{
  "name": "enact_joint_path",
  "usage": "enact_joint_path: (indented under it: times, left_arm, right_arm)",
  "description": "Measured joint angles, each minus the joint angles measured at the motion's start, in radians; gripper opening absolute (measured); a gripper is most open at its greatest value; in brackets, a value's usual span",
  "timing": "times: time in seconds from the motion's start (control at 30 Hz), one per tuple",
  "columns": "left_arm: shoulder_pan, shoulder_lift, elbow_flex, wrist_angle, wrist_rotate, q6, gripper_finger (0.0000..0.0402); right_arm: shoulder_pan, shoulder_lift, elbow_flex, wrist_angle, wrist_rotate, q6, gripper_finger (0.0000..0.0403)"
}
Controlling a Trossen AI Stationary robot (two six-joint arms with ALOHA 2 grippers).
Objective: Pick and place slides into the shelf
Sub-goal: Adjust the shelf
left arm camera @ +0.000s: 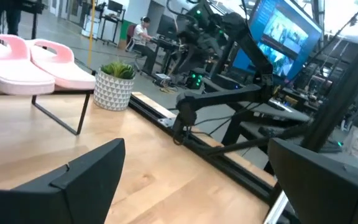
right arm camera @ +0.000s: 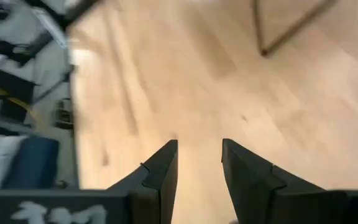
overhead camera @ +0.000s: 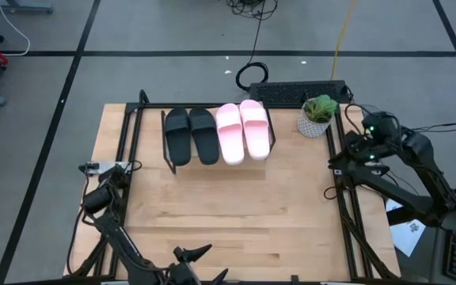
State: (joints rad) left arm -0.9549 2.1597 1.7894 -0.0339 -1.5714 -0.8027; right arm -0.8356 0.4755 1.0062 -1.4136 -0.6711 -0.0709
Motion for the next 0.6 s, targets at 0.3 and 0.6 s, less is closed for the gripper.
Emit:
enact_joint_path:
  times: [0.3,0.6]
  left_arm:
    - [-0.060,-0.028,-0.119,-0.054,0.000,-0.151,0.0395]
    - [-0.092,-0.136,-0.292,-0.264,0.144,-0.573,0.0395]
  right_arm:
    - [0.003,-0.132,-0.378,0.427,-0.118,0.333,0.0114]
    - [0.166,-0.153,-0.794,1.216,-0.056,0.707,0.0114]
